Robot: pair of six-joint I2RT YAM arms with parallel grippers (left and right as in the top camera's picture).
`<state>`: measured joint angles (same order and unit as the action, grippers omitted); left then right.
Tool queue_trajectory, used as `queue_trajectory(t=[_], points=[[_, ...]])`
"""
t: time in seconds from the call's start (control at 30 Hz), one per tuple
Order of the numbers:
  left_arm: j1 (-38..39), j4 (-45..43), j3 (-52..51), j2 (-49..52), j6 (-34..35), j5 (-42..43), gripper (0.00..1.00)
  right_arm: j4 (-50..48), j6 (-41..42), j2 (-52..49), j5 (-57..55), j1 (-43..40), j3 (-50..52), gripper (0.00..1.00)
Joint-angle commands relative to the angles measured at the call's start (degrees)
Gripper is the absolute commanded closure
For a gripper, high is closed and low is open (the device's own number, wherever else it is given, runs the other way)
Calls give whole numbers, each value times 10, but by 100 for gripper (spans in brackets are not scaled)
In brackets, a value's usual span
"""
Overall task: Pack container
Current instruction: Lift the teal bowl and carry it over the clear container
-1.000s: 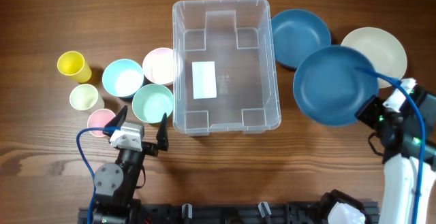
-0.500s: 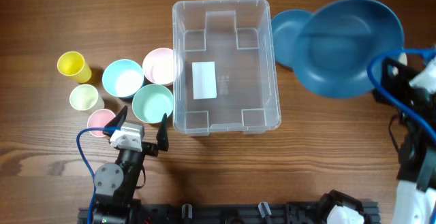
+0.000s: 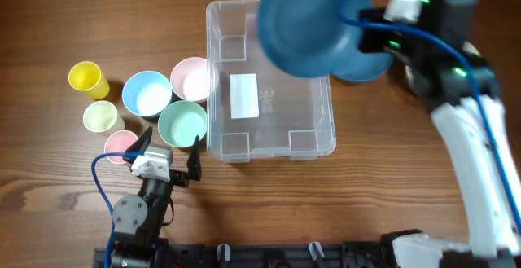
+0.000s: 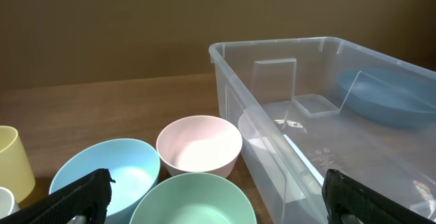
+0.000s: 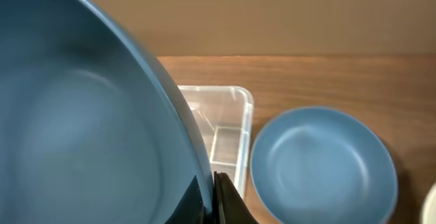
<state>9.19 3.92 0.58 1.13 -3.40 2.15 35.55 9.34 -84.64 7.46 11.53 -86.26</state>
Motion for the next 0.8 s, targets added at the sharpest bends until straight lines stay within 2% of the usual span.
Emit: queue_trajectory(t=[0.0, 0.27, 0.77], points=[[-4, 4, -2, -1, -5, -1, 0, -8, -5, -56, -133, 56, -50, 95], [-4, 4, -3, -1, -5, -1, 0, -53, -19, -159, -195, 123, -54, 96], [-4, 4, -3, 1, -5, -1, 0, -82, -19, -263, -195, 127, -54, 96]])
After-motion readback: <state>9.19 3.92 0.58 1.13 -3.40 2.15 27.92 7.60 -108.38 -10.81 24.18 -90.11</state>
